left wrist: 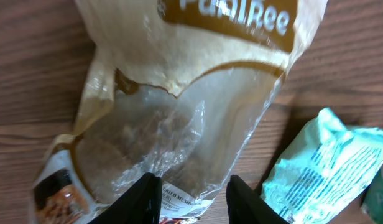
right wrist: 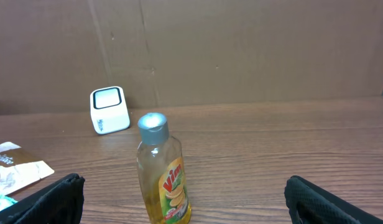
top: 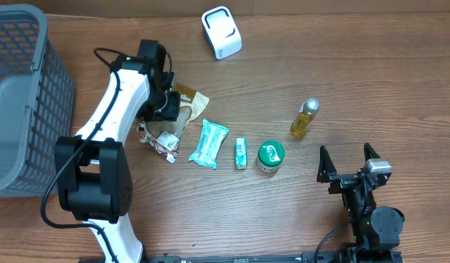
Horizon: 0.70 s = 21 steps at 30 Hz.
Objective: Scan the item barcode
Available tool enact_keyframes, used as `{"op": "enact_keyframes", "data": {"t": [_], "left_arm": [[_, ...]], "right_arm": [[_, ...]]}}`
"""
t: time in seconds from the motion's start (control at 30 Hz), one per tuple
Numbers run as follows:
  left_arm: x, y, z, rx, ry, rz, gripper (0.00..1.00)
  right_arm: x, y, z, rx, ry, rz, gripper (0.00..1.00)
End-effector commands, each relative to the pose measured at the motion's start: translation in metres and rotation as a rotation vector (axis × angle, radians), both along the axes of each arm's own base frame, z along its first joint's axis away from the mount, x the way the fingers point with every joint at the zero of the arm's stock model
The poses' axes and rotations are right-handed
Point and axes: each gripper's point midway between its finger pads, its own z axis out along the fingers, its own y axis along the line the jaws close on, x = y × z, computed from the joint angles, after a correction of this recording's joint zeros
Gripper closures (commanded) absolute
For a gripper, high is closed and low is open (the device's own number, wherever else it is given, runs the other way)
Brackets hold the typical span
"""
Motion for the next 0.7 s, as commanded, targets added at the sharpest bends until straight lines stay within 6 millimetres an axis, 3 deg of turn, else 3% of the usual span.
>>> {"op": "enact_keyframes", "data": {"t": [0.0,0.2,0.33,0.43,0.53,0.67], "left_arm": [[-0.007,-0.006,-0.013,-0.047,0.011,-0.063,0.62],[-0.006,0.014,-0.04,0.064,-0.026,-0.046,0.62],[-0.015,0.019,-0.062,0.086,-0.025,-0.045,0.53],[-0.025,0.02,-0.072,0.088,-0.002,-0.046,0.26],[-0.027,0.02,-0.072,0.088,0.004,-0.047,0.19],[-0.017,0.019,-0.055,0.086,-0.012,-0.043,0.09]], "right_arm": [[0.0,-0.001,-0.003,-0.007,-0.001,-0.005,0.0],[0.0,-0.001,-0.003,-0.007,-0.001,-0.005,0.0],[0.0,-0.001,-0.003,-0.007,-0.001,-0.005,0.0],[0.0,-0.001,-0.003,-0.007,-0.001,-0.005,0.0],[0.0,-0.001,-0.003,-0.007,-0.001,-0.005,0.0],[0.0,-0.001,-0.003,-0.007,-0.001,-0.005,0.0]]}}
